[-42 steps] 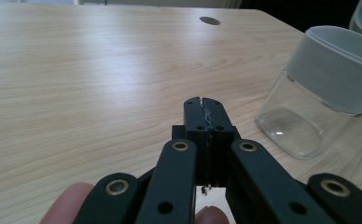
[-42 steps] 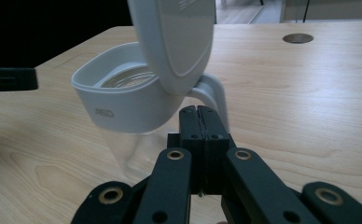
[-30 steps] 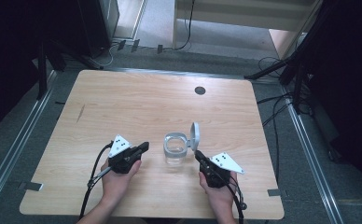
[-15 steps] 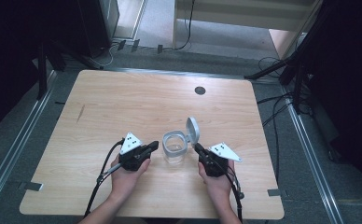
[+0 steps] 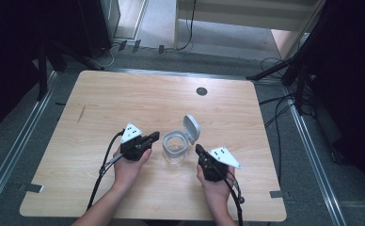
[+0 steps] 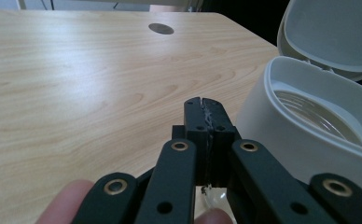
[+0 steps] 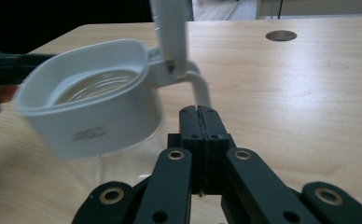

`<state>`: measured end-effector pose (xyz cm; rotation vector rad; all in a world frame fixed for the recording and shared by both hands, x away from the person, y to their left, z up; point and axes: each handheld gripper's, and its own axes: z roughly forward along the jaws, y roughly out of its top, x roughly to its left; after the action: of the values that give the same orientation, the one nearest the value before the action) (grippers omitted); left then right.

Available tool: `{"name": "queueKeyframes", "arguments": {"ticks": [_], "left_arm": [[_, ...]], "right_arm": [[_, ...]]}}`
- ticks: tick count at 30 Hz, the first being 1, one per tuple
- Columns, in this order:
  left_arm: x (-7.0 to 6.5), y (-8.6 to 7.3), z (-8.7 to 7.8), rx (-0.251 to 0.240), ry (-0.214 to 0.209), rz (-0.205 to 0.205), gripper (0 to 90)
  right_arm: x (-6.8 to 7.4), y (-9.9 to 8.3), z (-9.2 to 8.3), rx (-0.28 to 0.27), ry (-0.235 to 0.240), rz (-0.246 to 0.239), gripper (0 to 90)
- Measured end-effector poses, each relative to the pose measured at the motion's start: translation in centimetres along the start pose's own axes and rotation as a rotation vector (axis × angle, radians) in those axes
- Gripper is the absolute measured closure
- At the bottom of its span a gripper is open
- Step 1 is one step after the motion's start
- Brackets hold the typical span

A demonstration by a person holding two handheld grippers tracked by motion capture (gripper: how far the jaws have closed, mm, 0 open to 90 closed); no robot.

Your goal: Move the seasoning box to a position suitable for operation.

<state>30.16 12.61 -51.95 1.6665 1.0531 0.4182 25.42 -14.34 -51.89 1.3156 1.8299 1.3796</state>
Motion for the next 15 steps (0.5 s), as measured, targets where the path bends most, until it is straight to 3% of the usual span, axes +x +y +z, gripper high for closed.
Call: {"name": "queueKeyframes", "arguments": {"ticks": [3, 5, 11, 15], "left_arm": [[0.0, 0.3, 0.2, -0.013, -0.020, -0.002, 90.0], [-0.3, 0.5, 0.1, -0.019, -0.045, 0.024, 90.0], [-1.2, 0.5, 0.0, 0.010, -0.058, 0.043, 90.0], [-1.2, 0.4, -0.4, 0.014, -0.074, 0.043, 90.0]], "right_arm": [[0.8, -0.3, -0.6, 0.004, -0.010, 0.012, 90.0], [1.5, -0.3, -0.5, 0.032, 0.008, 0.053, 90.0], [2.6, -0.4, 0.2, 0.037, 0.002, 0.009, 90.0], [2.4, -0.1, 0.3, 0.034, -0.001, 0.016, 90.0]]}}
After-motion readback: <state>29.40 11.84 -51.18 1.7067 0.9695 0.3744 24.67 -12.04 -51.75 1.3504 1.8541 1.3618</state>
